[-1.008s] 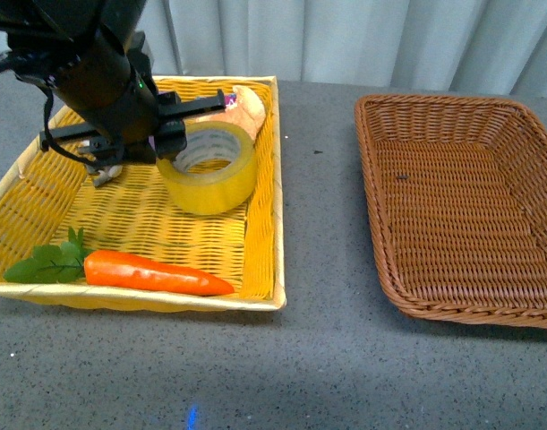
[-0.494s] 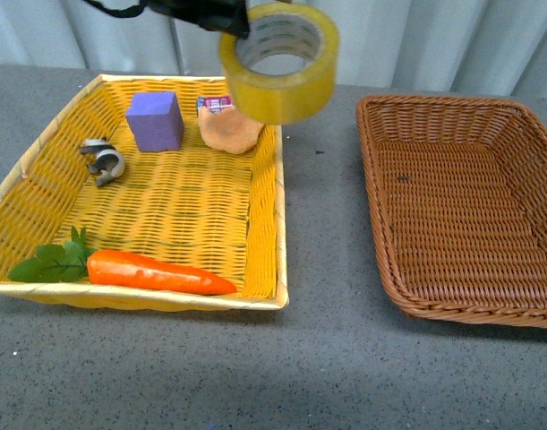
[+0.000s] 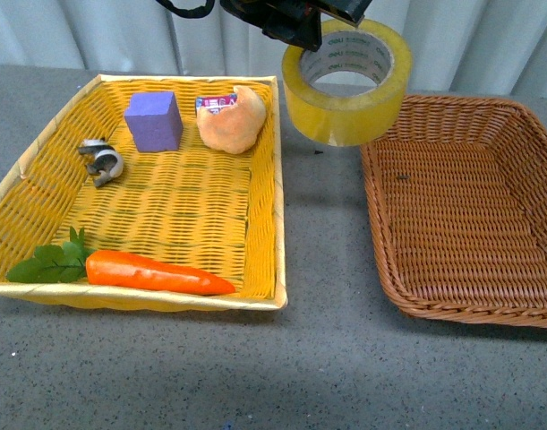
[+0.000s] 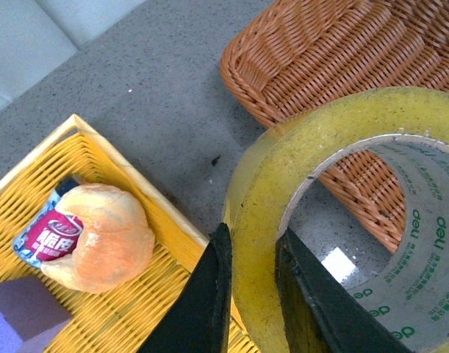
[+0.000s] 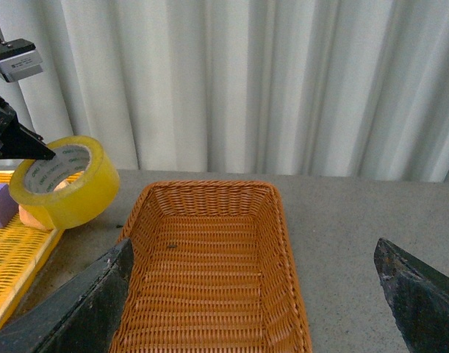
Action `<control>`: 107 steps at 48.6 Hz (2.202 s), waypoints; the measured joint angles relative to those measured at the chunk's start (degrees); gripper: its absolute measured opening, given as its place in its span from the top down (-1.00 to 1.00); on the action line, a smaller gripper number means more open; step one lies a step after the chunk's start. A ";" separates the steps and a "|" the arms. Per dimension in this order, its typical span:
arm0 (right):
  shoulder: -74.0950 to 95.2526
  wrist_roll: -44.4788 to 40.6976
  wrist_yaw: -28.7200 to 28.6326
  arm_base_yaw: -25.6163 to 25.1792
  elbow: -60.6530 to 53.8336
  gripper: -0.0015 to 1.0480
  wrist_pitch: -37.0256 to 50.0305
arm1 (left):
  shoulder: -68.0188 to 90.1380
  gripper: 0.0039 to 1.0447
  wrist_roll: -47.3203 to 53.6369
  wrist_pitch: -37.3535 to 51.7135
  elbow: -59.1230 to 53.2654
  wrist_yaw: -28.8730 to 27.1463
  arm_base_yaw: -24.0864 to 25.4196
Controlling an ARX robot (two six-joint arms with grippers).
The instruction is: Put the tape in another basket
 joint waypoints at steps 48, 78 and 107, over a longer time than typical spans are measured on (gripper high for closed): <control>80.19 -12.70 -21.86 -4.61 52.09 -0.83 -8.96 | 0.00 0.73 0.22 0.00 0.02 0.02 -0.02; 103.65 -17.25 -19.39 6.75 73.42 -0.83 -15.23 | 0.00 0.73 0.24 0.00 0.02 -0.09 0.04; 114.73 -15.67 -16.20 11.21 86.23 -0.83 -19.32 | 0.00 0.73 0.26 0.00 0.02 -0.09 0.04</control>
